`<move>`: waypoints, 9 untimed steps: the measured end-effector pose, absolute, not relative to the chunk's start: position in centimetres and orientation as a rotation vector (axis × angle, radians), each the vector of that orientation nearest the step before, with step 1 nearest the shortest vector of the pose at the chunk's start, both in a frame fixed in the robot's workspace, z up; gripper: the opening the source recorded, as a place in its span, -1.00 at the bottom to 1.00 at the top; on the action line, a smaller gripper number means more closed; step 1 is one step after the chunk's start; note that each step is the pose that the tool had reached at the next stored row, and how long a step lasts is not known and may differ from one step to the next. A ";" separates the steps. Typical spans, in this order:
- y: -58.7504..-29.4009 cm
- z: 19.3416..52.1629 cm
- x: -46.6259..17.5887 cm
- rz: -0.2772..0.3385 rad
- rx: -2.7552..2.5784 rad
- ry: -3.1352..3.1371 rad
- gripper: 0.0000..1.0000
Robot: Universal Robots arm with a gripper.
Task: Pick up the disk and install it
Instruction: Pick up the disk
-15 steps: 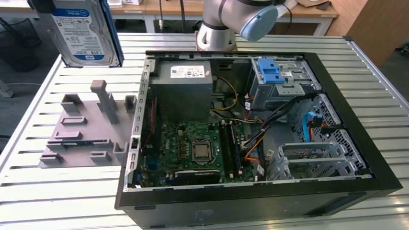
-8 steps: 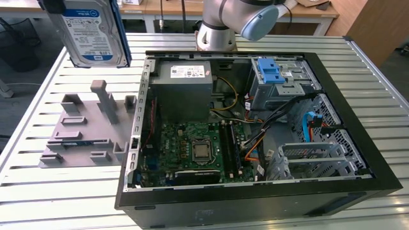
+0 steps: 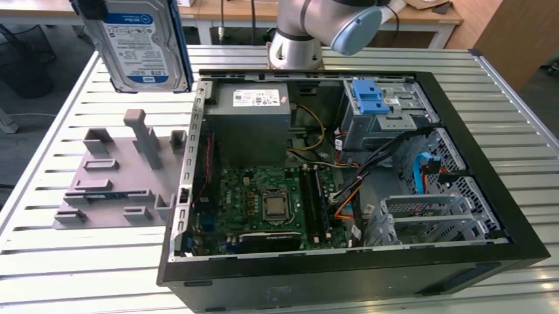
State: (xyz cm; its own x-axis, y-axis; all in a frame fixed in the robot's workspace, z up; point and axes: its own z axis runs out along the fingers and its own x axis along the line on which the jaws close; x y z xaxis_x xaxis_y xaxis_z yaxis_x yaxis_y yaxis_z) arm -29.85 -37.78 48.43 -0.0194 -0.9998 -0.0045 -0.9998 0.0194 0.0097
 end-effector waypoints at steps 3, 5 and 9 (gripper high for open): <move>-37.8 48.4 -29.3 -0.016 2.197 -2.240 -0.27; -37.9 48.4 -28.9 -0.016 2.197 -2.241 -0.27; -37.9 48.4 -28.2 -0.016 2.196 -2.241 -0.27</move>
